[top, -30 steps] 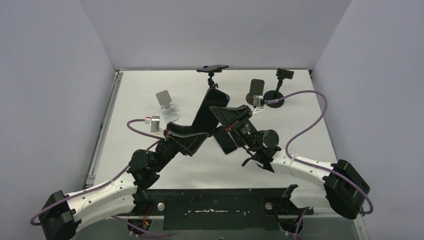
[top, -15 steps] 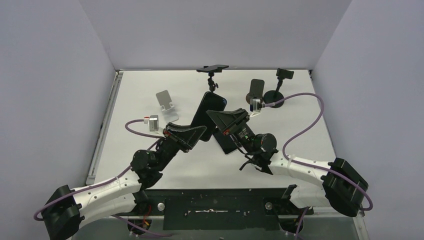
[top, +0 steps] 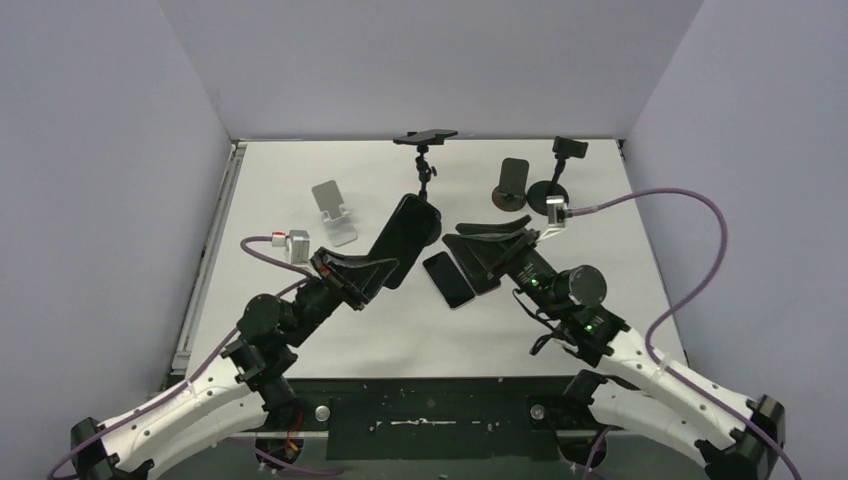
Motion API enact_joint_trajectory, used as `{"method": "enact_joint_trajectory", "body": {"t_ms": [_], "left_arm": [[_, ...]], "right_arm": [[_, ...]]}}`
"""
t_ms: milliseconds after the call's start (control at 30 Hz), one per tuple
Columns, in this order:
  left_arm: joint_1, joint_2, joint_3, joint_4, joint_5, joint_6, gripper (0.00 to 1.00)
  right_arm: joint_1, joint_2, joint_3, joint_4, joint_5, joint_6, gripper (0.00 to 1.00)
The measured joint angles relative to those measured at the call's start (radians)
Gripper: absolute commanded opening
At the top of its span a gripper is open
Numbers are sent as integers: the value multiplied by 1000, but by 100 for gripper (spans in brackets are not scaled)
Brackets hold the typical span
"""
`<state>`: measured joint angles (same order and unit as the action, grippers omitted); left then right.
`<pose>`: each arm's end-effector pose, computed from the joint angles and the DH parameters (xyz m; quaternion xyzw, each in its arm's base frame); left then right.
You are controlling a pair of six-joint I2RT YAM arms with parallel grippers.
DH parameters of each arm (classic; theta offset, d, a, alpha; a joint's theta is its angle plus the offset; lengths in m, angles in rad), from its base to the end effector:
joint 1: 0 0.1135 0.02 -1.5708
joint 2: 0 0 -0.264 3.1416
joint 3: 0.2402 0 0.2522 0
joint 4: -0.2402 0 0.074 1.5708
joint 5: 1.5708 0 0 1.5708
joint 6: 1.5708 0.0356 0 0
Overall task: Remove the phone from the phone stand
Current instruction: Place the phone at the center of the board.
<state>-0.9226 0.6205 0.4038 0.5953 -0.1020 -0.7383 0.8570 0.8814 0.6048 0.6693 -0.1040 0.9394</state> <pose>0.0989 -0.1246 0.3134 0.0096 0.5622 -0.5908 0.5786 0.1315 0.1575 0.3499 -0.0203 0.5561 0.6675 0.4947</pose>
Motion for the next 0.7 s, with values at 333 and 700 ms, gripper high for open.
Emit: {"method": "enact_joint_trajectory", "body": {"t_ms": [333, 700], "left_arm": [[54, 167, 577, -771, 423, 342, 0], [52, 263, 672, -1321, 594, 723, 0]], "right_arm": [[-99, -285, 306, -761, -72, -448, 99], [-99, -37, 697, -1275, -386, -786, 94]]}}
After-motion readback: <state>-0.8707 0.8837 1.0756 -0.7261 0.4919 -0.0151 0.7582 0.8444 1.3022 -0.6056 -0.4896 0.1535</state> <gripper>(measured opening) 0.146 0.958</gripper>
